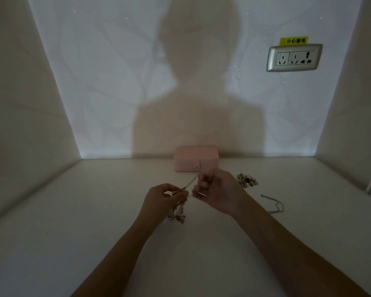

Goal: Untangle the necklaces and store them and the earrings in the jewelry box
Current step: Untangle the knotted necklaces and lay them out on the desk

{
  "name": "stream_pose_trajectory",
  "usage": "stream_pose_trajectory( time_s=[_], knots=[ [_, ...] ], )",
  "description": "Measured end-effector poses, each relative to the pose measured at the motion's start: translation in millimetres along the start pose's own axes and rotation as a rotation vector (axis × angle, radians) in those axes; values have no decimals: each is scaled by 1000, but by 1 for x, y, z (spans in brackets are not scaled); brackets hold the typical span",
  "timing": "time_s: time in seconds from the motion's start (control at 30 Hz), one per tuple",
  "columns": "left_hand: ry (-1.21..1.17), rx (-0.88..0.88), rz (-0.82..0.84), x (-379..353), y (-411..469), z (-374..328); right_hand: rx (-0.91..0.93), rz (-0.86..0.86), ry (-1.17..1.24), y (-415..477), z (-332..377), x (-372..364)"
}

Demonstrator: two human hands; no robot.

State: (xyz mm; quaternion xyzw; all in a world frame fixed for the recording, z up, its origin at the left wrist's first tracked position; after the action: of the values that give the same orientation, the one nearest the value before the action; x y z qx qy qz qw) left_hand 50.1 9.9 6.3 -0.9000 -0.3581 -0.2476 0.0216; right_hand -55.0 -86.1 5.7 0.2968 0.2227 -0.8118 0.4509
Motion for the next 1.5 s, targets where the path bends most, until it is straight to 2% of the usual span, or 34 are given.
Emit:
stream_pose_trajectory(
  time_s=[0.1, 0.17, 0.23, 0.33, 0.47, 0.53, 0.6, 0.77, 0.9, 1.07, 1.17, 1.23, 1.37, 1.5],
  knots=[
    [64, 17, -110, 9, 1, 5, -86, 97, 11, -3, -6, -9],
    [42, 32, -122, 12, 2, 7, -159, 170, -35, -7, -10, -14],
    [-14, 43, -93, 11, 2, 7, -180, 205, -83, -9, -12, -15],
    [0, 27, -64, 11, 1, 5, -62, 148, -102, -5, -3, -10],
    [121, 9, 50, 8, 1, 2, 74, 18, 52, -1, 13, 5],
    [16, 38, 169, 2, -1, 3, 62, 9, 91, 0, 16, 8],
    [-34, 78, 235, -2, -3, 2, 10, 47, 27, -2, 13, 5],
    [121, 144, 189, -4, -5, 8, -65, 189, -156, -11, 4, -9],
    [-54, 132, 219, -2, -4, 7, -81, 197, -166, -15, 4, -9],
    [-259, 98, 224, 1, -3, 1, -174, 296, -180, -21, -3, -20],
    [-321, 69, 195, 8, -4, -6, -182, 234, -154, -18, -3, -15],
    [-233, -8, 140, 14, -5, -14, -156, 198, -262, -15, -3, -8],
    [-33, -140, 69, 21, -6, -26, -140, 252, -838, -16, -11, -10],
    [112, -157, 44, 21, -6, -25, -167, 343, -1004, -24, -21, -21]
  ],
)
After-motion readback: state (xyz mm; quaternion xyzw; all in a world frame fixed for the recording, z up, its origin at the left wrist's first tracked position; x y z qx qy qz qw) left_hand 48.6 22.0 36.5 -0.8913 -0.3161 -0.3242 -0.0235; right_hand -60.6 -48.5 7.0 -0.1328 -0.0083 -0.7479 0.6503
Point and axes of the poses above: each hand's wrist, its own y-axis towards the middle knuckle, its own x-axis out of the back of the hand, z = x × y, the point moved 8 cm from there along y, towards the middle knuckle, and after that the axes turned 7 degrees about y, right-handed, at the moved point
